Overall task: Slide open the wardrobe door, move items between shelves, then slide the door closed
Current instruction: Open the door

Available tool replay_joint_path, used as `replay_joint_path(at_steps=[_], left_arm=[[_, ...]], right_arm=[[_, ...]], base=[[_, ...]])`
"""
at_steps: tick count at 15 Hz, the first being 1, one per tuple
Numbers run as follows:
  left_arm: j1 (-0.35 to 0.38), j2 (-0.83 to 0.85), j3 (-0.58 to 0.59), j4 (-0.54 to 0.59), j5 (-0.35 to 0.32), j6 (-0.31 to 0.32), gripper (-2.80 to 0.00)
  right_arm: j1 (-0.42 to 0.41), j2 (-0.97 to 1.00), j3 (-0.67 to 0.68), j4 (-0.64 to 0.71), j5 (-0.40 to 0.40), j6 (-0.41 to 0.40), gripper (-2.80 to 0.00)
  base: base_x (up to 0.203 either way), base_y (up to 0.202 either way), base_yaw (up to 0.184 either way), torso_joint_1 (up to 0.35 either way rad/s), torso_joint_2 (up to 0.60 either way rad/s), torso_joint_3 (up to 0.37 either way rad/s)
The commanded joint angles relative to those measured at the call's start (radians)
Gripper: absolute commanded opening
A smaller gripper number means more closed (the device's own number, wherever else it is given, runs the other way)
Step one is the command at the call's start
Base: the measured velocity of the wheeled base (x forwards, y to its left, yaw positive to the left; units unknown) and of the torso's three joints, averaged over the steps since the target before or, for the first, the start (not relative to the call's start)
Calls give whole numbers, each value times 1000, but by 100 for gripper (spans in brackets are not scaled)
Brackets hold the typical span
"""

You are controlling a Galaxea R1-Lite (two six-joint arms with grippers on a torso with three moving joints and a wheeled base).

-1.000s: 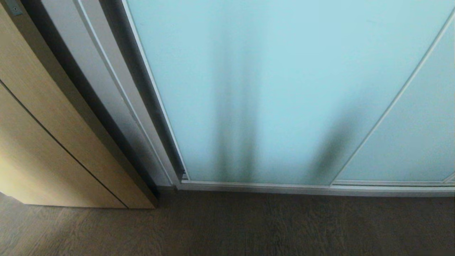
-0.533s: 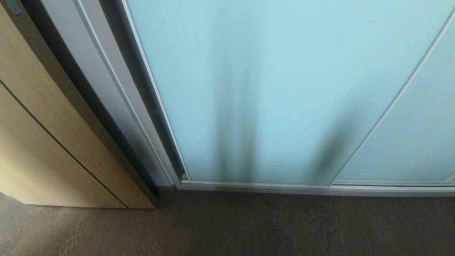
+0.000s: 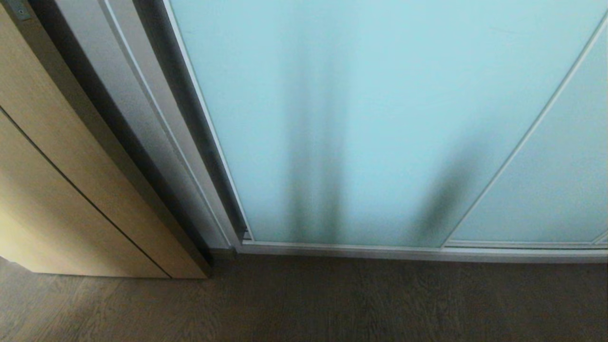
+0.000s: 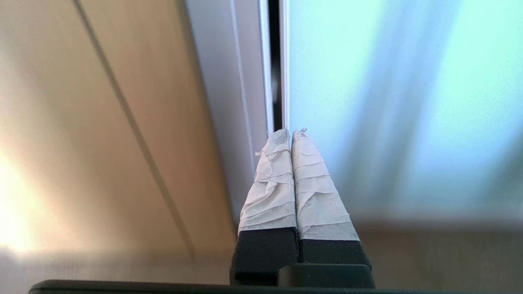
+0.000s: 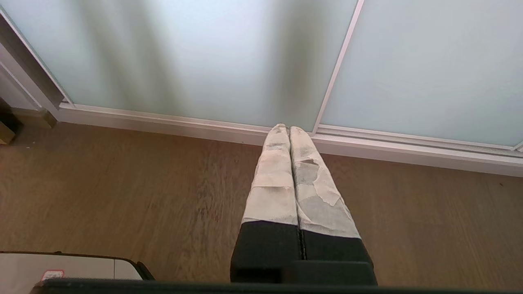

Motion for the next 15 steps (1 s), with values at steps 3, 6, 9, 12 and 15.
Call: replay_joint_path(at_steps=[3, 6, 9, 12, 15], left_arm=[[1, 531, -260, -373, 41, 6, -280], [0, 816, -402, -642, 75, 15, -280], [0, 1044, -519, -906, 117, 21, -280], [-4, 1175, -588, -1065, 147, 56, -280], [-13, 1269, -675, -1080, 241, 77, -280]], right_arm=[[0, 1, 0, 0, 0, -1, -280], [0, 1, 0, 0, 0, -1, -280], [0, 1, 0, 0, 0, -1, -280], [0, 1, 0, 0, 0, -1, -280], [0, 1, 0, 0, 0, -1, -280]], base=[[0, 0, 0, 0, 0, 0], [0, 0, 0, 0, 0, 0], [0, 0, 0, 0, 0, 0], [0, 0, 0, 0, 0, 0], [0, 0, 0, 0, 0, 0]])
